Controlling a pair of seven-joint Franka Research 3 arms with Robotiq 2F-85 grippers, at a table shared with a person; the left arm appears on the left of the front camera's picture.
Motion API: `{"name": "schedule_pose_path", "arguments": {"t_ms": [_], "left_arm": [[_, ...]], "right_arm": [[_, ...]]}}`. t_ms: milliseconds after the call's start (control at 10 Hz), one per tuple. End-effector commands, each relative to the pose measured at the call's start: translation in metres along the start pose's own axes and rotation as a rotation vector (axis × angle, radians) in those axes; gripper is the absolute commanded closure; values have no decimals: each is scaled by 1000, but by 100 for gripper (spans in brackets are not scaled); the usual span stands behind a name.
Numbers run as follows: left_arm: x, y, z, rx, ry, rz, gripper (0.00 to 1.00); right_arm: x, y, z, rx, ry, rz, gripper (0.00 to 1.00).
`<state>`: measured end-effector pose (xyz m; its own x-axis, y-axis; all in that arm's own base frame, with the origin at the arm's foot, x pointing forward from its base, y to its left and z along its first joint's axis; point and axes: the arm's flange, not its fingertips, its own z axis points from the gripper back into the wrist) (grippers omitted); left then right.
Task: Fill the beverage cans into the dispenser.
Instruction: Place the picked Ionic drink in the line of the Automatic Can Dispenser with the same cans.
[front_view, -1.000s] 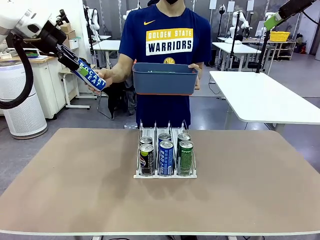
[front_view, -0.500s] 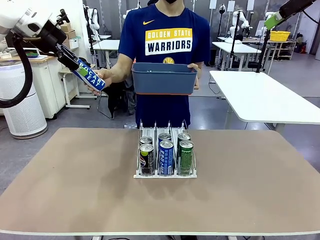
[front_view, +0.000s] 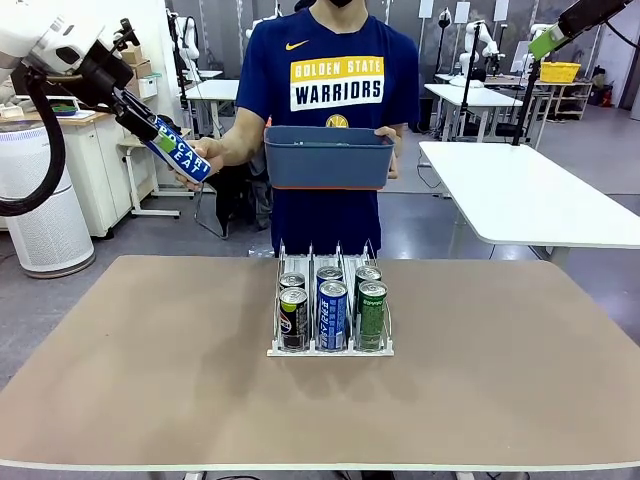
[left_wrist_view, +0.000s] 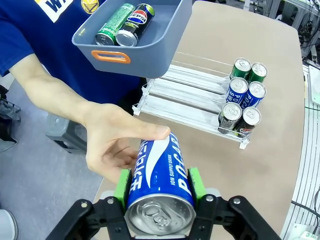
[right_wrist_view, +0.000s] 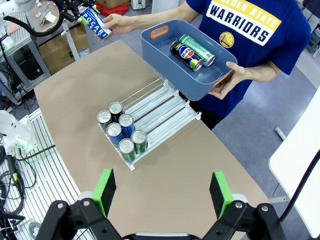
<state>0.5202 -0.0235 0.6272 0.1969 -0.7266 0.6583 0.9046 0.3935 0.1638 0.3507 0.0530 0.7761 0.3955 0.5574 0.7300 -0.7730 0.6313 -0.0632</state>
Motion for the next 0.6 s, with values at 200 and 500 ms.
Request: {"name": "schedule_pose_path", "arguments": {"t_ms": [200,500], "left_arm": [[-1,0,1,-4,-8,-6,100],[-1,0,1,-4,-8,-6,100]], "right_arm": [[-1,1,0,1,1,0,0],[-1,1,0,1,1,0,0]]}}
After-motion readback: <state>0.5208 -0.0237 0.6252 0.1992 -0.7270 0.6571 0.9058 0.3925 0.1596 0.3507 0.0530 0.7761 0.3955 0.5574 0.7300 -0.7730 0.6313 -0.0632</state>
